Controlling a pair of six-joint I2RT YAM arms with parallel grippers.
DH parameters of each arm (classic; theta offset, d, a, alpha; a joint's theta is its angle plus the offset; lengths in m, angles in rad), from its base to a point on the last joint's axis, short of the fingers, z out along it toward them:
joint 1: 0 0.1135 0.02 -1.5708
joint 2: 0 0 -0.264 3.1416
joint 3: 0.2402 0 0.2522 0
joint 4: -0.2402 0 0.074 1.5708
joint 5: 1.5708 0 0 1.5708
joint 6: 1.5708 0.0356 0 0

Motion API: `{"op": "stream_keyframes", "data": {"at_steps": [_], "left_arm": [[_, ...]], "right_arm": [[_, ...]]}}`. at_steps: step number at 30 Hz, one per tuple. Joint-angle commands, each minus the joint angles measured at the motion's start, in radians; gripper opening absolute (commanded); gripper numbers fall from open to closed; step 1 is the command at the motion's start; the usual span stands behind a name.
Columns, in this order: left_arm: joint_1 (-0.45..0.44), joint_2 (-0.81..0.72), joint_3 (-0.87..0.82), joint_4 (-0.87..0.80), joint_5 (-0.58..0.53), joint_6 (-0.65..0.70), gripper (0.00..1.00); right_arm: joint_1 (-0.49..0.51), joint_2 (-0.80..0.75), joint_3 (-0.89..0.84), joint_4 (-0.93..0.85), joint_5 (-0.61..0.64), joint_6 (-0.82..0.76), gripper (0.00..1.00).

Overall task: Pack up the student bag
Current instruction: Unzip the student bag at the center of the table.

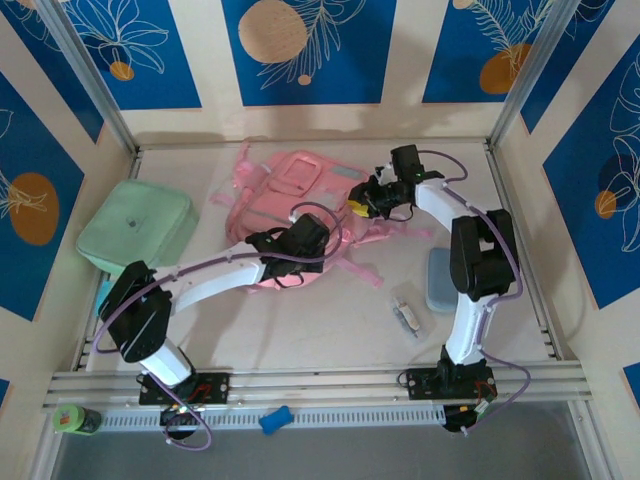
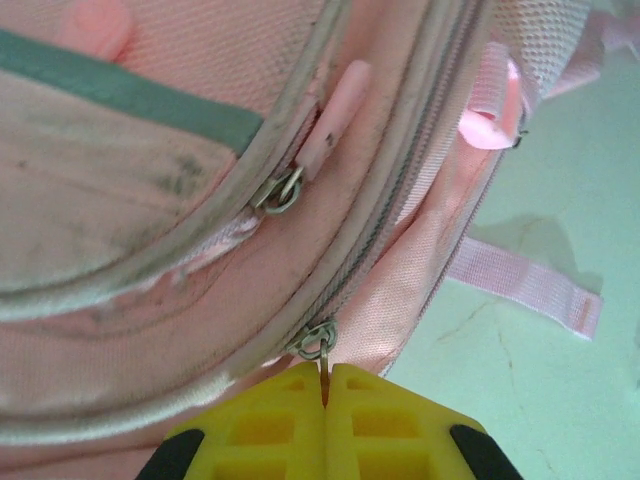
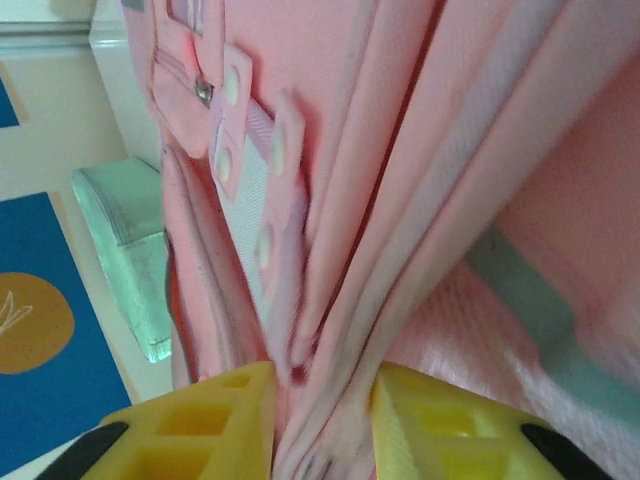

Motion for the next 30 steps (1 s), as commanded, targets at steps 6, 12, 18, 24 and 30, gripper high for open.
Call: {"op": "stream_keyframes", "data": {"at_steps": [6, 12, 18, 24, 30], "left_arm": [[0.002, 0.022, 0.049, -0.024, -0.009, 0.005, 0.0], [0.004, 0.007, 0.008, 0.013, -0.011, -0.008, 0.0], [0.012, 0.003, 0.011, -0.006, -0.016, 0.01, 0.0], [0.046, -0.044, -0.073, -0.016, 0.004, 0.042, 0.0], [0.103, -0.115, -0.169, -0.07, 0.001, 0.072, 0.0]], "right_arm": [[0.124, -0.243, -0.278, 0.123, -0.08, 0.138, 0.44], [0.223, -0.177, -0.33, 0.31, 0.006, 0.328, 0.42], [0.247, -0.097, -0.261, 0.284, 0.048, 0.29, 0.21], [0.164, -0.166, -0.274, 0.176, 0.073, 0.146, 0.0], [0.01, -0.128, -0.166, 0.046, -0.044, 0.014, 0.0]]}}
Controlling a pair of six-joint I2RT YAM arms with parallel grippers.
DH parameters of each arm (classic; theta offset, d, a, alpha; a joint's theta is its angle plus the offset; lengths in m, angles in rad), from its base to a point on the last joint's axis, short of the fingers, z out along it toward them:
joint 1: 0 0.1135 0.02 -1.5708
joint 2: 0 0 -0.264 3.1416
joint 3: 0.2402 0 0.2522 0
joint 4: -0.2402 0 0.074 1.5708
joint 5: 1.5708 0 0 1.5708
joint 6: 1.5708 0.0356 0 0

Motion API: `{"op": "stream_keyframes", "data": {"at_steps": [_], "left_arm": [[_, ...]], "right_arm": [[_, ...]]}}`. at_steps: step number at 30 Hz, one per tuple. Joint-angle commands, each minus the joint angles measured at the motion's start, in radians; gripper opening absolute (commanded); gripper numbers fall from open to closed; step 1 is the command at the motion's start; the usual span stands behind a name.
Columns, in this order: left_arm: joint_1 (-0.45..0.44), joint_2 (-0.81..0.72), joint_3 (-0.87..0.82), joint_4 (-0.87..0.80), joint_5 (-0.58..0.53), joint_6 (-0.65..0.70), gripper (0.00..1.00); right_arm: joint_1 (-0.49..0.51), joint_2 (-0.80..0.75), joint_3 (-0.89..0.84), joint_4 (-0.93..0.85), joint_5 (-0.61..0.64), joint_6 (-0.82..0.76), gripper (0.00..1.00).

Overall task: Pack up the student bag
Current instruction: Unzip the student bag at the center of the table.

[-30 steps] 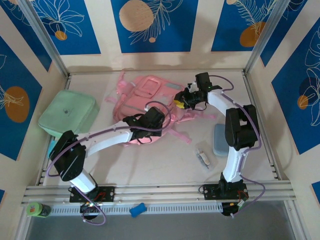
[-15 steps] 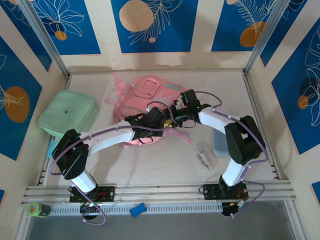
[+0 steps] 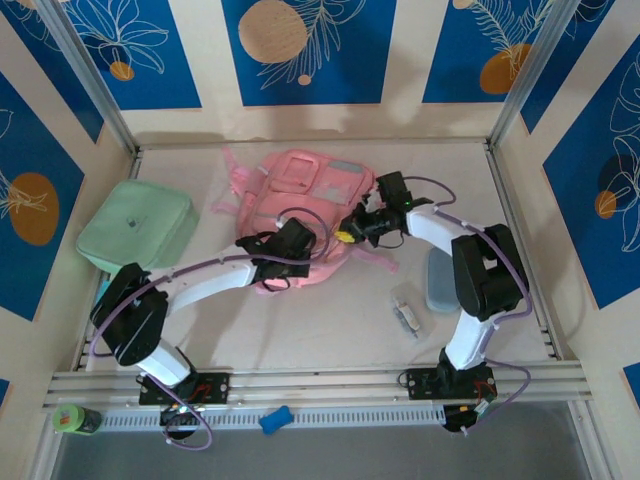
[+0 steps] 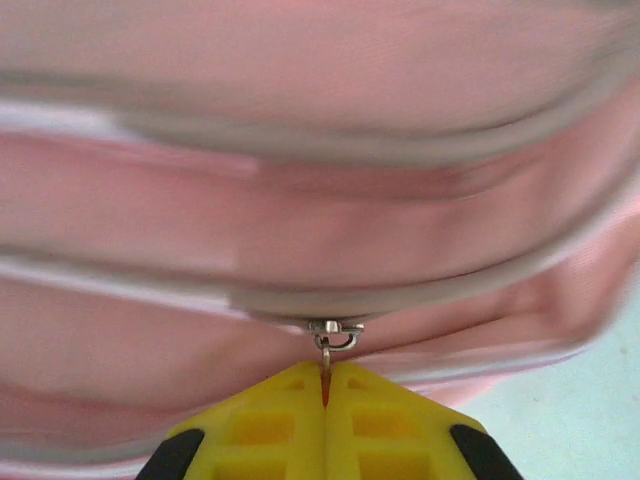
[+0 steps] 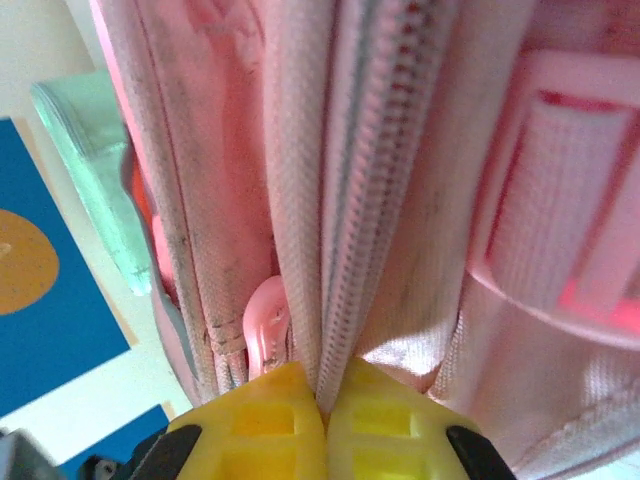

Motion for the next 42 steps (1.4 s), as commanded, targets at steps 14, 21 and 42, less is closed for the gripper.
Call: {"op": "stream_keyframes", "data": {"at_steps": [14, 21, 42], "left_arm": [[0.039, 0.106, -0.002, 0.015, 0.091, 0.029, 0.0], [0.049, 0.14, -0.02, 0.061, 0.077, 0.022, 0.1], [0.068, 0.019, -0.02, 0.063, 0.08, 0.081, 0.0]], "right_arm": [[-0.078, -0.003, 0.099, -0.082, -0.089, -0.128, 0.0], [-0.059, -0.023, 0.111, -0.1, -0.068, -0.129, 0.0], [0.016, -0.229, -0.076, -0.029, 0.002, 0.041, 0.38]]}}
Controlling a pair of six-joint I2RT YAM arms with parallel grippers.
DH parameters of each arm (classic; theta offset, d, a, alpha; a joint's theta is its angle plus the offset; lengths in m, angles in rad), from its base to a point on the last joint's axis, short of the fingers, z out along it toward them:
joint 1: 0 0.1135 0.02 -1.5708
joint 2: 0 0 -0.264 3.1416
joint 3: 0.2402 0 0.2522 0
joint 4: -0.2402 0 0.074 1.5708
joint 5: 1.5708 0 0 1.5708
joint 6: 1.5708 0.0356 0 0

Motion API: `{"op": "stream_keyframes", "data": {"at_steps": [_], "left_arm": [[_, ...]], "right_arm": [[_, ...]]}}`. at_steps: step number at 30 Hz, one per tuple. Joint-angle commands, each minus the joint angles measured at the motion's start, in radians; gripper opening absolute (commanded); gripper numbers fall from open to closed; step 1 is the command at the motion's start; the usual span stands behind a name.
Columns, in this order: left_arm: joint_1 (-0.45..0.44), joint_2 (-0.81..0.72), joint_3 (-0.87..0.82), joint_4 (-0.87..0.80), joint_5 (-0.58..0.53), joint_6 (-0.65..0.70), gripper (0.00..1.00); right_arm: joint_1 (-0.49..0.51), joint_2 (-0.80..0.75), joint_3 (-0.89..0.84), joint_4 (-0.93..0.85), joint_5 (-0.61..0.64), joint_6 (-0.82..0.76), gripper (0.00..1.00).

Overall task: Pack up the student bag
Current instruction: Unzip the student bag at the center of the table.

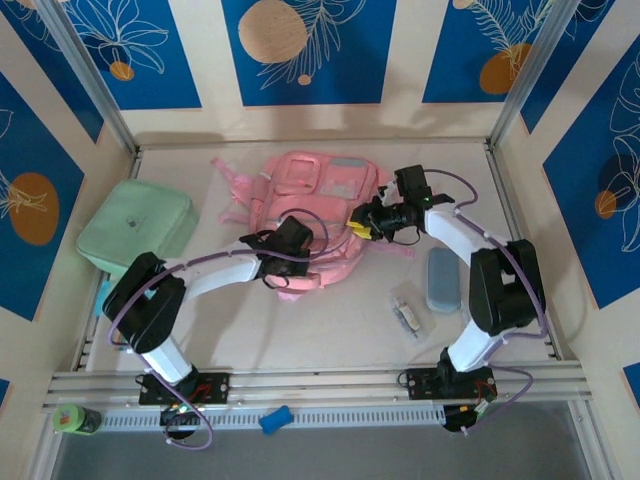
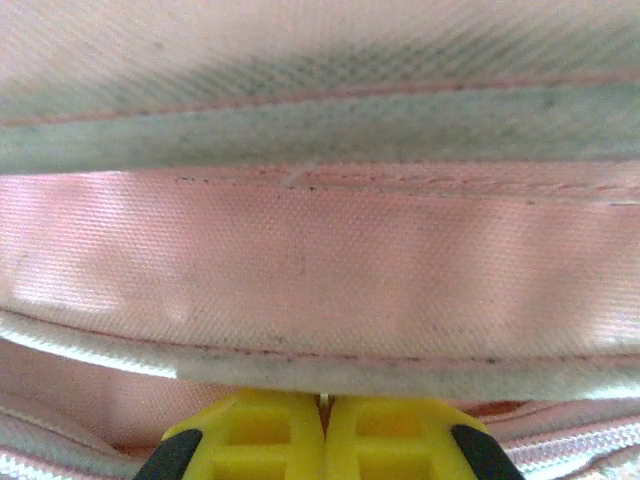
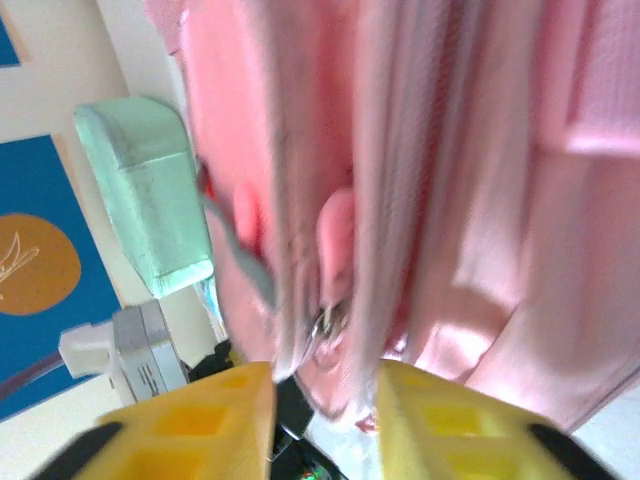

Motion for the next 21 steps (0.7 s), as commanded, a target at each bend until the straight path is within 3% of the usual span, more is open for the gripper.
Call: {"op": "stream_keyframes", "data": {"at_steps": [1, 6, 13, 16, 21], "left_arm": [[0.014, -0.075, -0.009, -0.017, 0.011, 0.023, 0.0], [0.015, -0.106, 0.01, -0.053, 0.013, 0.029, 0.0], [0.015, -0.145, -0.012, -0.052, 0.022, 0.038, 0.0], [0.015, -0.152, -0.019, -0.057, 0.035, 0.041, 0.0], [-0.006, -0.174, -0.033, -0.072, 0.047, 0.022, 0.0]], "right_arm": [[0.055, -0.086, -0.054, 0.055, -0.007, 0.097, 0.41], [0.15, -0.14, -0.189, 0.194, 0.103, 0.278, 0.53], [0.231, -0.033, -0.169, 0.277, 0.173, 0.367, 0.54], [0.226, 0.025, -0.131, 0.273, 0.206, 0.34, 0.46], [0.164, 0.105, -0.066, 0.236, 0.176, 0.231, 0.16]]}}
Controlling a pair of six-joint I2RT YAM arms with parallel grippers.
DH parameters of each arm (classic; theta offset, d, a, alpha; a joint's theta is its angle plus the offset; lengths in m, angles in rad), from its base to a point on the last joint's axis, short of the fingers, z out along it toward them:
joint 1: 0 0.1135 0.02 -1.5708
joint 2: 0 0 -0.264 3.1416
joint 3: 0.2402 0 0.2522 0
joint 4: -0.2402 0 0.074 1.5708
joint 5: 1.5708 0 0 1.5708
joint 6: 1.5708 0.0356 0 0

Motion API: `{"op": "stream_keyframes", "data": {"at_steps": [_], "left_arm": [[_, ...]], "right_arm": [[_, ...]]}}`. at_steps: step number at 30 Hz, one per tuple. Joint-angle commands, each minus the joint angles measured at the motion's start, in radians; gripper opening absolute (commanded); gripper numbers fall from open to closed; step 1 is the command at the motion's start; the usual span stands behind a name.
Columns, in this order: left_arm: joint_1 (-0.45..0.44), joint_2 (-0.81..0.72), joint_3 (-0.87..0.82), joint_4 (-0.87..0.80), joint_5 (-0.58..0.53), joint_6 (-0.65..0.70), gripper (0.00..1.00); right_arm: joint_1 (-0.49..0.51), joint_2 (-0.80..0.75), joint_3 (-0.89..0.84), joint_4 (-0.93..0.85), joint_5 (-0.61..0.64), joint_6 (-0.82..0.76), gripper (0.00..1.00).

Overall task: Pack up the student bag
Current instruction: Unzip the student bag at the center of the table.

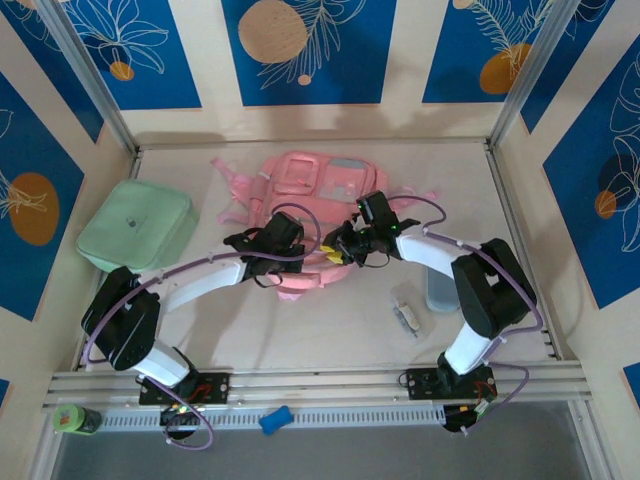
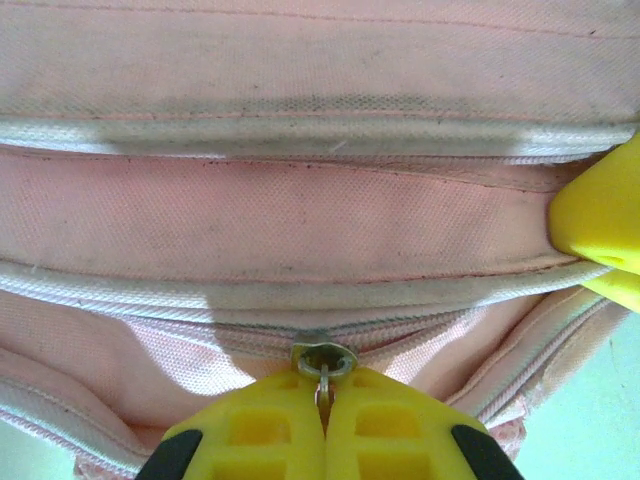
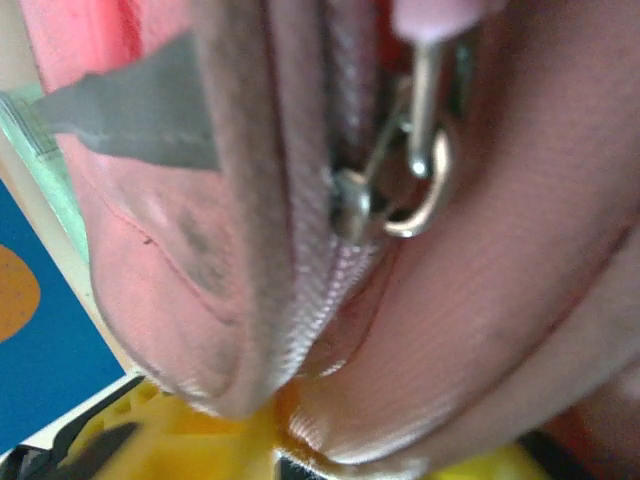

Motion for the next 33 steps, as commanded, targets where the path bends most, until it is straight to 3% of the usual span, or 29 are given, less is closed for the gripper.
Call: {"op": "stream_keyframes", "data": {"at_steps": [1, 7, 11, 16, 19, 28, 33], "left_arm": [[-0.021, -0.058, -0.018, -0.035, 0.038, -0.013, 0.0], [-0.145, -0.033, 0.038, -0.045, 0.042, -0.104, 0.0], [-0.156, -0.024, 0.042, -0.037, 0.019, -0.121, 0.0], [-0.144, -0.042, 0.013, -0.1, -0.043, 0.002, 0.0], [-0.118, -0.087, -0.026, -0.148, -0.086, 0.083, 0.0], [0.075, -0.138, -0.181, 0.007, -0.03, 0.271, 0.0], [0.159, -0.152, -0.232, 0.214, -0.006, 0.386, 0.0]], "right_arm": [[-0.059, 0.048, 0.071, -0.009, 0.028, -0.101, 0.14], [-0.174, 0.057, 0.16, -0.174, -0.012, -0.313, 0.01], [-0.27, 0.037, 0.198, -0.271, -0.005, -0.39, 0.0], [-0.344, 0.028, 0.229, -0.304, -0.07, -0.42, 0.0], [-0.352, 0.024, 0.247, -0.325, -0.079, -0.44, 0.0], [-0.367, 0.02, 0.288, -0.355, -0.127, -0.458, 0.0], [-0.362, 0.022, 0.301, -0.368, -0.161, -0.495, 0.0]]}}
